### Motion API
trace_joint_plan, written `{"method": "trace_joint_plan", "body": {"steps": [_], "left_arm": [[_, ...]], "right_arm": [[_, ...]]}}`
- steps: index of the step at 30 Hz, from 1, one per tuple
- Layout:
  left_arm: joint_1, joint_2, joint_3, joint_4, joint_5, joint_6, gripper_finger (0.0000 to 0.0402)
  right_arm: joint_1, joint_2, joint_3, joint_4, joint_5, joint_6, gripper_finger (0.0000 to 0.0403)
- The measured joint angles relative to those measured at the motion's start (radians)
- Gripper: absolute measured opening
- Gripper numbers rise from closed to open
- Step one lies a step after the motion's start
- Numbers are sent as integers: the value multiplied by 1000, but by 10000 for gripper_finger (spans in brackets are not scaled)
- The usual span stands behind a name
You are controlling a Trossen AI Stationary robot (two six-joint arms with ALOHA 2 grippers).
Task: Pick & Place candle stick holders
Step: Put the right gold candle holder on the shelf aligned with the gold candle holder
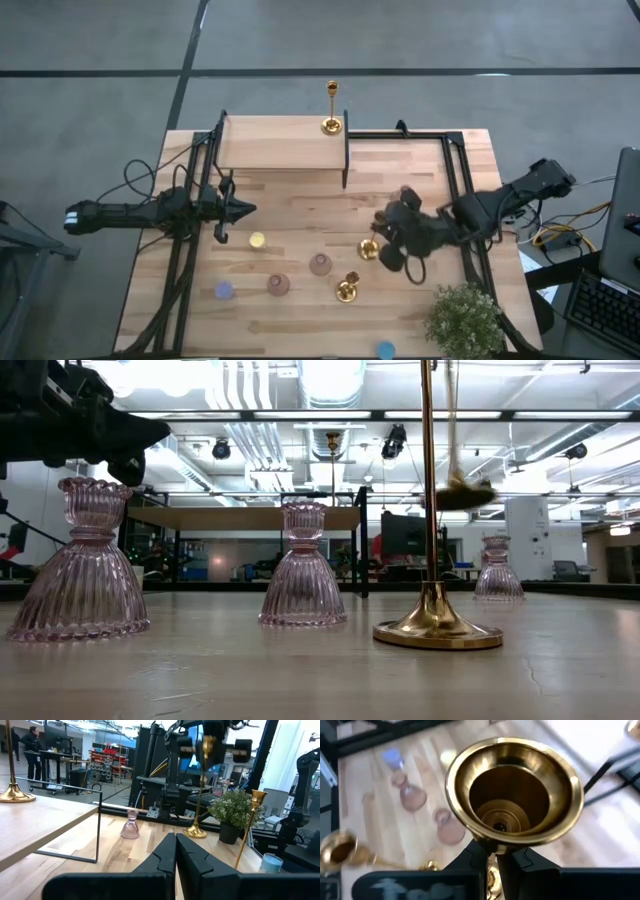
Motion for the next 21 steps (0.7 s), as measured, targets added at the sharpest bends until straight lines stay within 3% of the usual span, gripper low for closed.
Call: {"method": "trace_joint_plan", "body": {"steps": [13,21], "left_arm": [[0,0,0,0,0,0,14],[0,0,0,1,-7,2,14]], "right_arm": [[-157,5,147,11,-42,-176,14],[-244,13,151,110,-183,-185,13]]}}
